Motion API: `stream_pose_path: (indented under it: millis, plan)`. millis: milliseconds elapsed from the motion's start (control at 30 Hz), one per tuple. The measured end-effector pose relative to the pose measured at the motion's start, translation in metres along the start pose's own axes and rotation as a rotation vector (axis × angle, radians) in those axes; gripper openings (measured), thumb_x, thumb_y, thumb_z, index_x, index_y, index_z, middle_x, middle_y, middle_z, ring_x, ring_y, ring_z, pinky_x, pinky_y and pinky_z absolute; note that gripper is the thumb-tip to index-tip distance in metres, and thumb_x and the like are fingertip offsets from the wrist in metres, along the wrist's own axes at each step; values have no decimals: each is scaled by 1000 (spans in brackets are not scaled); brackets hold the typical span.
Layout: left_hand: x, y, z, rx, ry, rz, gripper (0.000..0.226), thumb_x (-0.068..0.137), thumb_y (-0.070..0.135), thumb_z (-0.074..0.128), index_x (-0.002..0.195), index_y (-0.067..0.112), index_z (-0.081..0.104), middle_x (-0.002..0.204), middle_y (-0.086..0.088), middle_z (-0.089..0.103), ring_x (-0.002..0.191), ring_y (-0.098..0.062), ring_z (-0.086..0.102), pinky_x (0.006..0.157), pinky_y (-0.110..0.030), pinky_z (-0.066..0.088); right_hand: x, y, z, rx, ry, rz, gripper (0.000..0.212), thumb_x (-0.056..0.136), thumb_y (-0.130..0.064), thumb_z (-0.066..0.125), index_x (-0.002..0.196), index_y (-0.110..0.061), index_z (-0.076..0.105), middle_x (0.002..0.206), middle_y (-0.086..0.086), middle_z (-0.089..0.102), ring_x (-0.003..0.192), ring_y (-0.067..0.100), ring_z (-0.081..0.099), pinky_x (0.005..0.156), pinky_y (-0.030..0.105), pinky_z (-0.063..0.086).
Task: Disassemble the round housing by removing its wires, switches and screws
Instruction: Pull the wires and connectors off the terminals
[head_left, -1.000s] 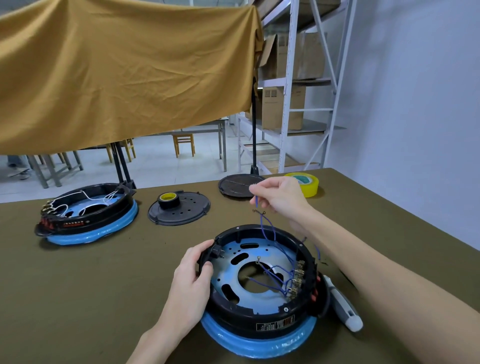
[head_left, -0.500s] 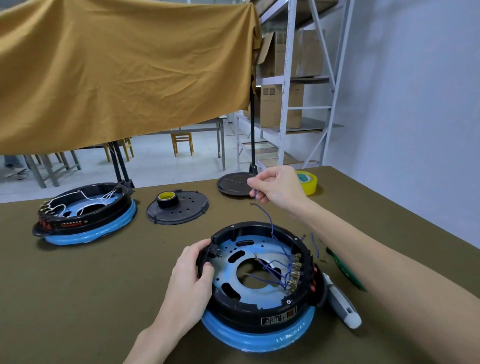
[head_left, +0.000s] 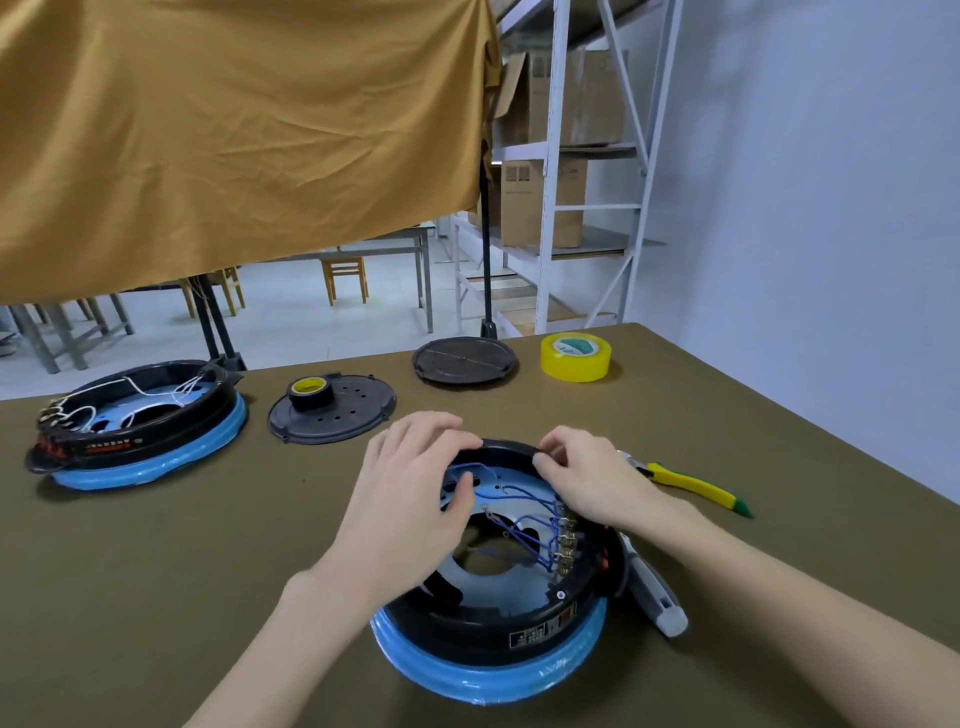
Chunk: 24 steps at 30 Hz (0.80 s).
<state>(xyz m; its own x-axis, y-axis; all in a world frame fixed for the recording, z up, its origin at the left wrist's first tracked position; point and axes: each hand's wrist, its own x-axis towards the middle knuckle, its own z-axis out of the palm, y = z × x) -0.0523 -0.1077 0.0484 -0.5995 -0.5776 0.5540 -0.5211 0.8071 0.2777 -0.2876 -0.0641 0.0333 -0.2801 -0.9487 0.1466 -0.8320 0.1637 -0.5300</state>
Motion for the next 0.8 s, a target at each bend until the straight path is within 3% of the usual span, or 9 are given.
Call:
stream_pose_path:
  millis: [67, 133, 267, 333, 400, 500, 600, 667, 800]
  plan:
    - [11, -10, -1, 19, -114, -110, 43, 103, 35, 53, 146, 32, 50, 155, 16, 39, 149, -9, 27, 121, -31, 18, -7, 7, 4, -30, -17, -59, 31, 100, -32, 58, 128, -20, 62, 117, 1, 71, 106, 22, 65, 93, 39, 52]
    - [11, -19, 0, -8, -227, -174, 46, 105, 41, 47, 151, 35, 42, 158, 17, 36, 149, -8, 28, 122, -32, 18, -3, 10, -2, 32, -80, -111, 36, 101, -25, 59, 136, -18, 62, 129, 2, 69, 116, 19, 63, 102, 37, 50]
    - [-7, -14, 2, 175, -181, -163, 40, 104, 52, 37, 140, 42, 50, 140, 24, 47, 135, -9, 39, 115, -32, 18, 8, -9, -11, 260, -367, -231, 35, 103, -10, 58, 137, -12, 63, 129, 3, 70, 114, 11, 65, 106, 35, 50]
    - [-14, -10, -1, 233, -186, -162, 40, 104, 55, 32, 137, 44, 51, 136, 25, 50, 134, -8, 41, 116, -34, 17, 13, -22, -3, 256, -439, -272, 34, 103, -14, 60, 137, -11, 63, 129, 6, 70, 112, 11, 64, 104, 31, 50]
    - [-18, -14, -5, 190, -260, -182, 40, 105, 54, 33, 141, 44, 46, 137, 24, 52, 131, -7, 46, 117, -35, 24, 14, -28, 2, 143, -384, -265, 38, 103, -32, 61, 138, -17, 62, 129, 3, 69, 114, 11, 64, 103, 31, 50]
    - [-27, -23, -12, -48, -421, -239, 49, 106, 47, 43, 153, 43, 30, 144, 22, 46, 124, -7, 54, 108, -32, 43, -1, -13, 1, 21, -226, -242, 33, 101, -45, 56, 123, -25, 69, 107, -13, 69, 95, 1, 63, 86, 26, 49]
    - [-36, -22, -13, -240, -430, -274, 60, 104, 46, 51, 155, 43, 21, 151, 22, 38, 135, -3, 43, 112, -28, 40, -16, 4, 2, 66, -164, -254, 29, 101, -42, 56, 121, -27, 72, 104, -18, 68, 91, -2, 62, 84, 24, 50]
    - [-40, -20, -13, -243, -446, -269, 72, 101, 47, 57, 157, 42, 12, 154, 19, 33, 139, -5, 40, 115, -29, 38, -13, 5, 5, 155, -183, -241, 28, 103, -36, 57, 123, -25, 73, 106, -15, 73, 90, 1, 65, 86, 25, 52]
    - [-39, -24, -23, -258, -597, -344, 93, 81, 71, 58, 155, 46, 8, 145, 17, 32, 133, -11, 43, 112, -36, 42, 3, -13, 0, 301, -286, -202, 26, 103, -24, 62, 125, -17, 74, 112, -3, 77, 97, 7, 67, 96, 29, 51]
